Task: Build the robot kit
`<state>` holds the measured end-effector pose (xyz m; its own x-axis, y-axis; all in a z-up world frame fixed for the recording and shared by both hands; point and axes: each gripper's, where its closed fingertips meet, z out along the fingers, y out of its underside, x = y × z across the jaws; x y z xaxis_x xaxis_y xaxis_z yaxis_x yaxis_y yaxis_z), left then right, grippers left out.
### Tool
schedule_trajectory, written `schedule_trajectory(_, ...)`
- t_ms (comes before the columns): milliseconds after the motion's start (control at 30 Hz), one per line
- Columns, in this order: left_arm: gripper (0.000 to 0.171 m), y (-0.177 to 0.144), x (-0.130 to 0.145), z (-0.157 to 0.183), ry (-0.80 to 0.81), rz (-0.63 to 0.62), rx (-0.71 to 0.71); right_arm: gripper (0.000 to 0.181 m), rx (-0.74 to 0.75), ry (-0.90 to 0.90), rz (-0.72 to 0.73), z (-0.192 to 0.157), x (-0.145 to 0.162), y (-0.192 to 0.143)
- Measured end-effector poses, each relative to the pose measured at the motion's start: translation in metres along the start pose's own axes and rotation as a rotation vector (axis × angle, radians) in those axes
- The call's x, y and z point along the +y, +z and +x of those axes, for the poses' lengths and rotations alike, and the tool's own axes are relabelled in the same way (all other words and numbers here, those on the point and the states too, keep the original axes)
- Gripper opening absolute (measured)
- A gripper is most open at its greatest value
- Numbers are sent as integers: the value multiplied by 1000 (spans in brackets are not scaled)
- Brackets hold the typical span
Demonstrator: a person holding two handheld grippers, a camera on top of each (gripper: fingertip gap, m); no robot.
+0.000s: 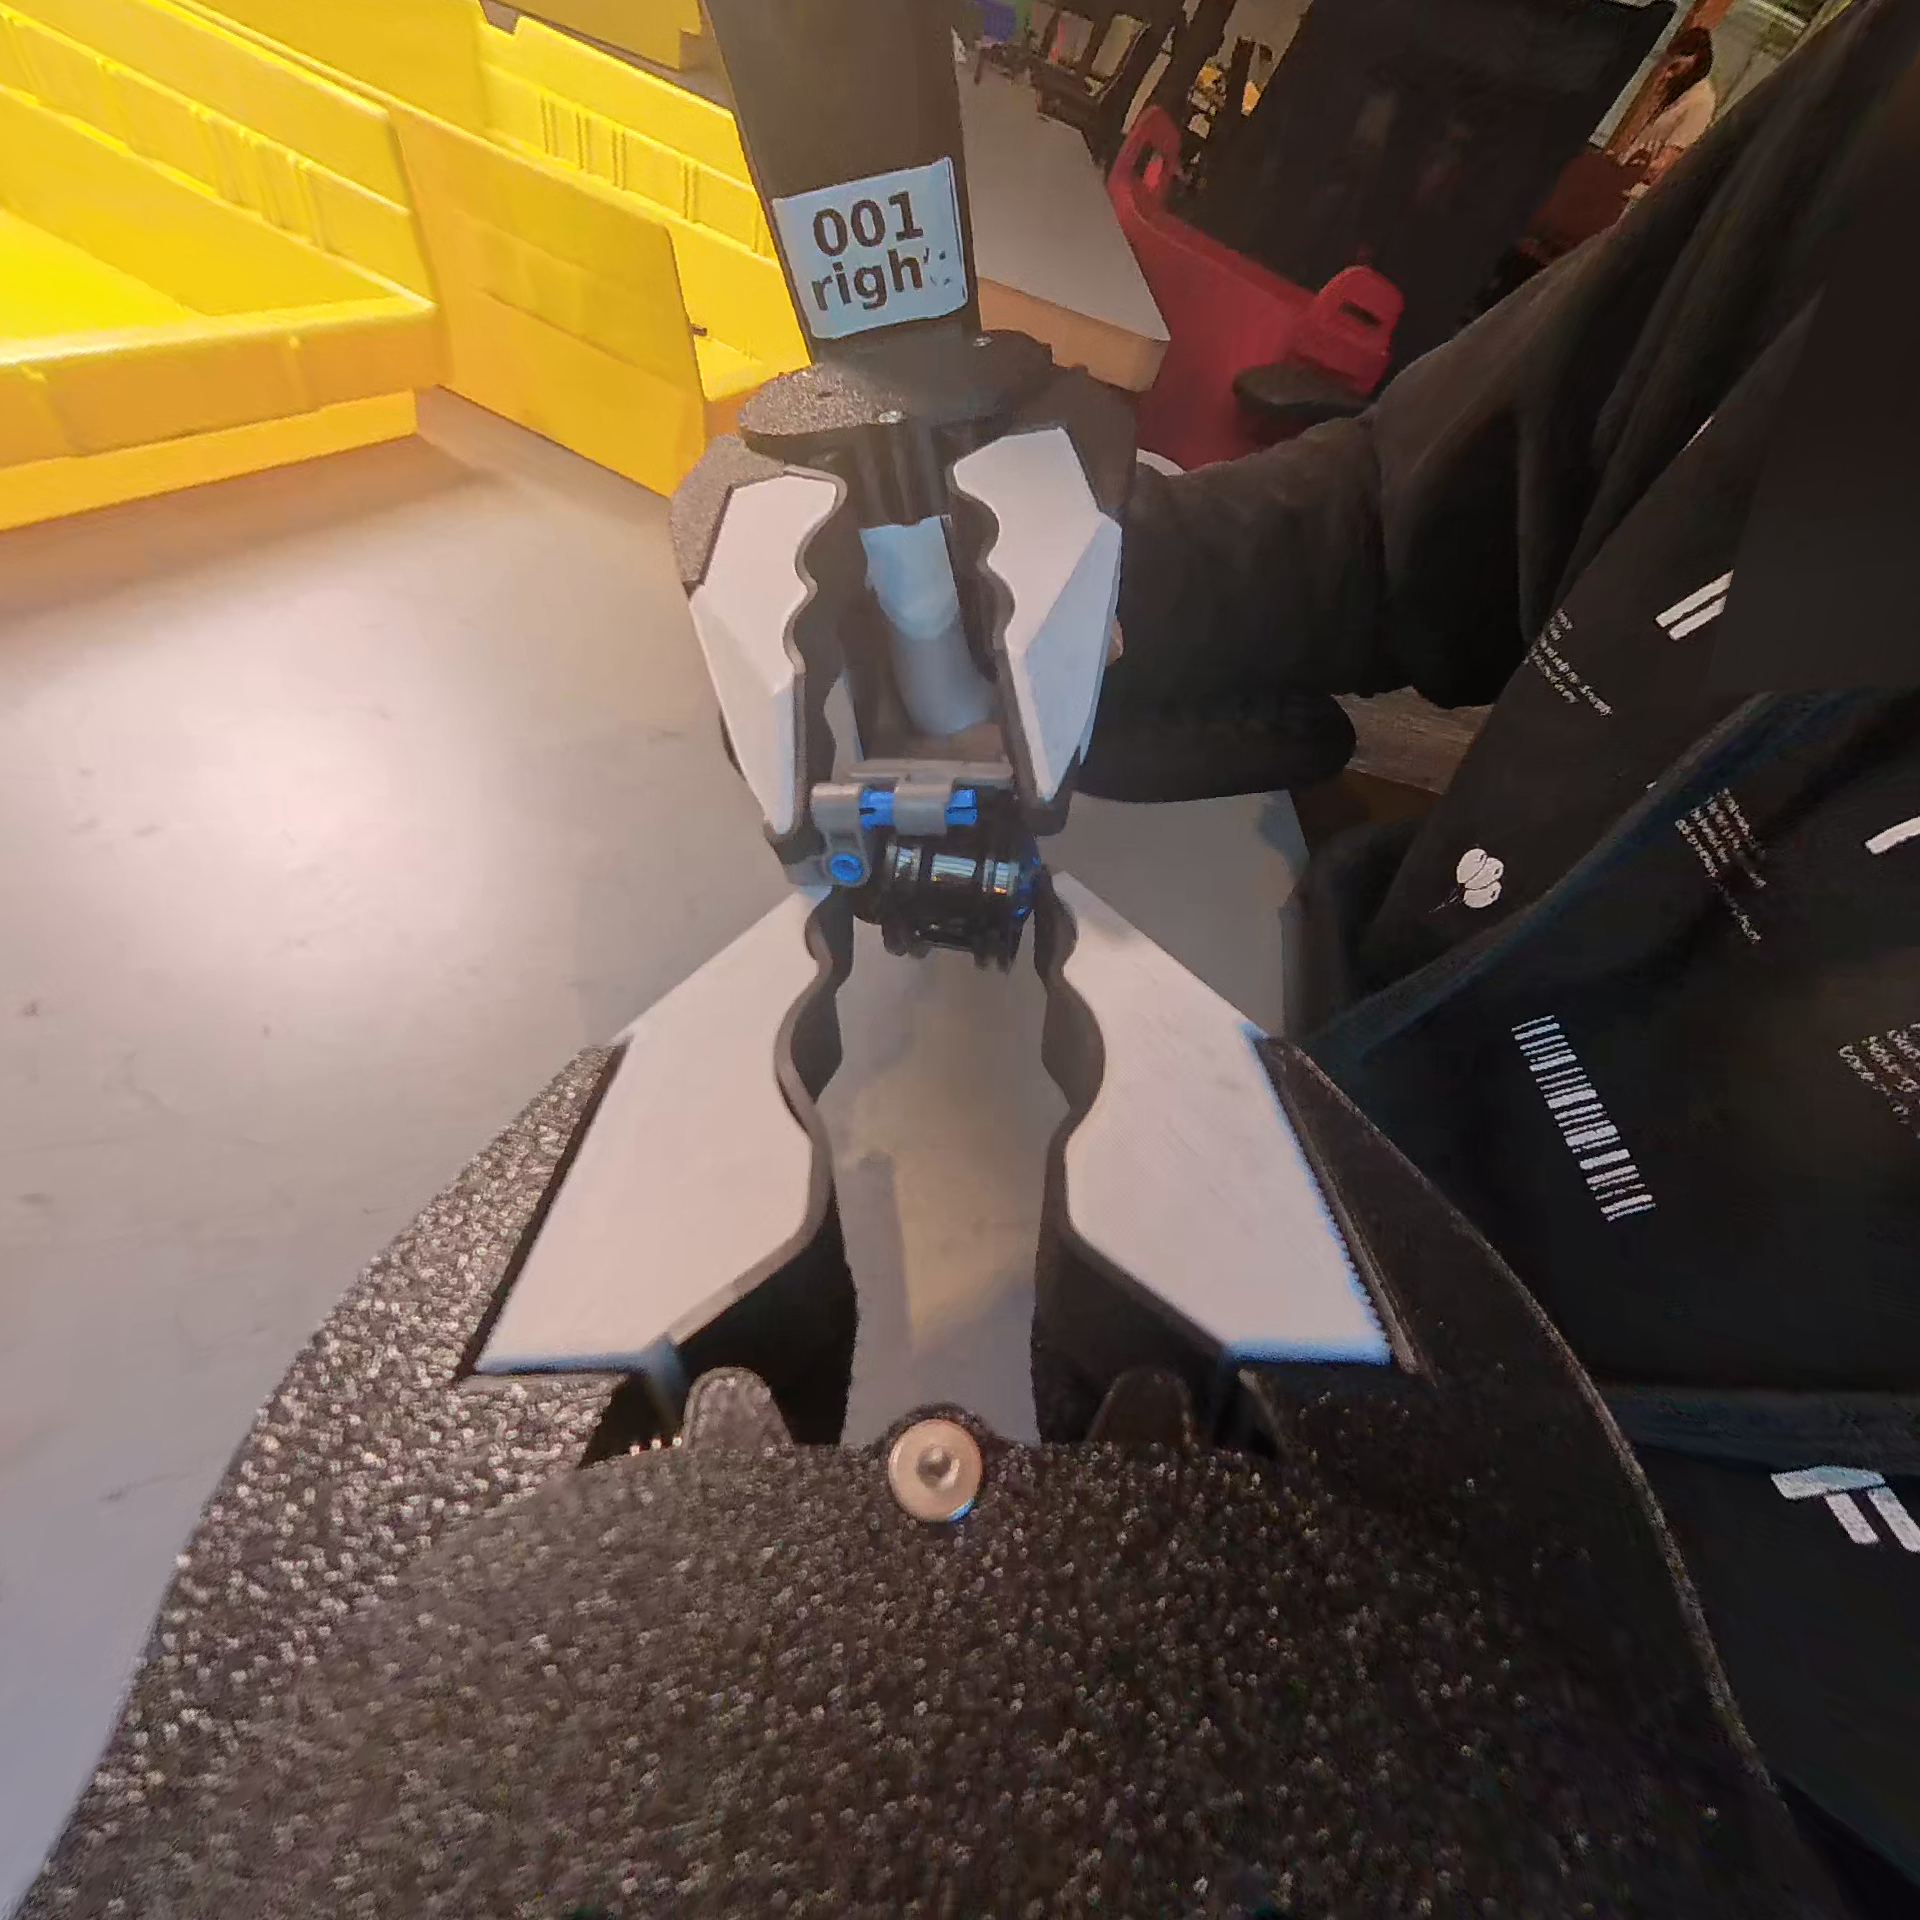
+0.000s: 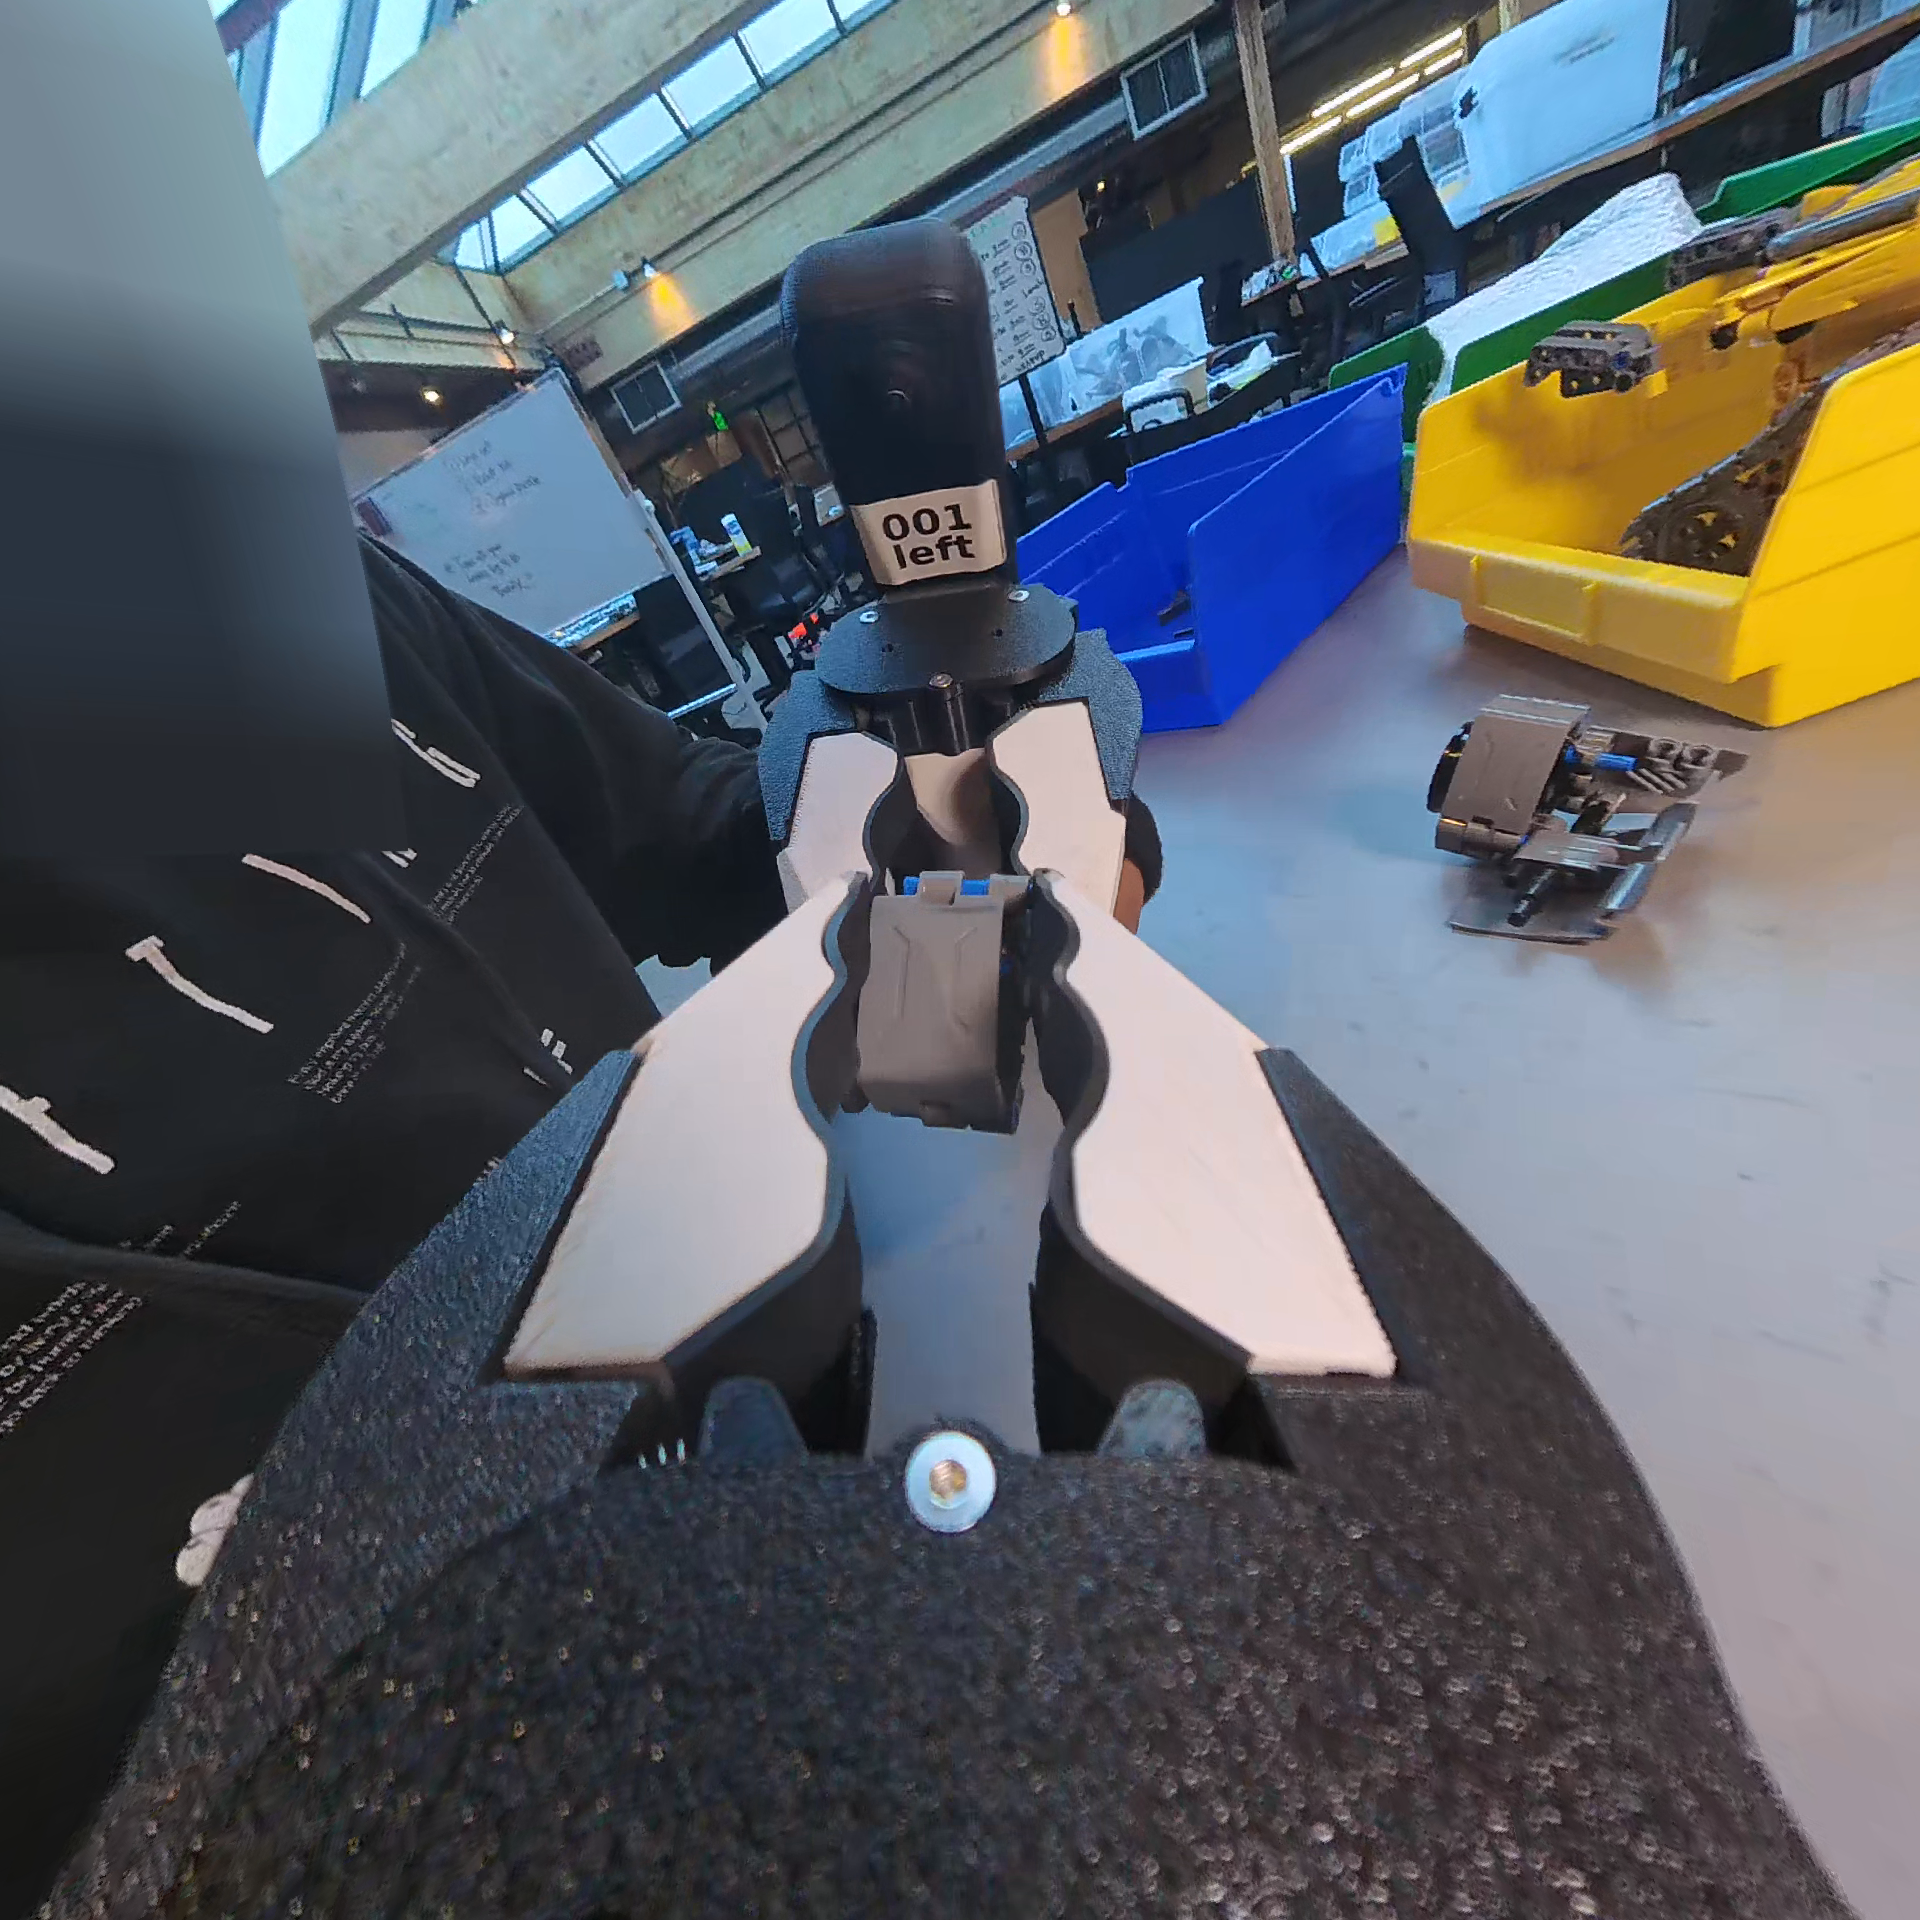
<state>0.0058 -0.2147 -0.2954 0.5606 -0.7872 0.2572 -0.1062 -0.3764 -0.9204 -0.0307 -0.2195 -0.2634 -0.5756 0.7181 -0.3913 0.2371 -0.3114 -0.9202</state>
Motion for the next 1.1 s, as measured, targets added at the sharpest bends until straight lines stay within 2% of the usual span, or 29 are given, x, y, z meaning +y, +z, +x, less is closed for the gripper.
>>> schedule_trajectory(333, 34, -3, -10, 2, 136, 40, -57, 24, 9, -49, 81, -7, -12, 1)
schedule_trajectory(467, 34, -4, -14, -2, 159, 73, -86, 24, 4, 20, 132, -3, -17, 0)
schedule_trajectory(533, 34, -5, -18, -5, 213, 99, -130, 22, -4, 60, 166, -1, -21, 0)
schedule_trajectory(633, 34, -8, -23, -6, 387, 105, -233, 22, -36, 58, 201, -8, -27, 0)
schedule_trajectory(700, 34, -10, -30, 1, 417, 138, -228, 22, -63, 28, 220, -18, -33, 0)
schedule_trajectory(833, 34, -9, -24, -1, 290, 157, -149, 25, -6, -29, 133, -11, -26, 2)
schedule_trajectory(867, 34, -10, -26, -2, 242, 181, -128, 29, 6, -40, 142, -9, -29, 0)
schedule_trajectory(900, 34, -13, -31, -4, 201, 227, -116, 45, 15, -52, 158, -8, -33, -3)
schedule_trajectory(933, 34, -19, -39, -5, 156, 282, -91, 52, 4, -58, 162, -10, -37, -7)
schedule_trajectory(1000, 34, -32, -52, -7, 48, 391, -34, 50, 6, -82, 158, -10, -40, -15)
schedule_trajectory(1100, 34, -48, -65, -9, -20, 511, 13, 40, 84, -130, 152, -2, -38, -17)
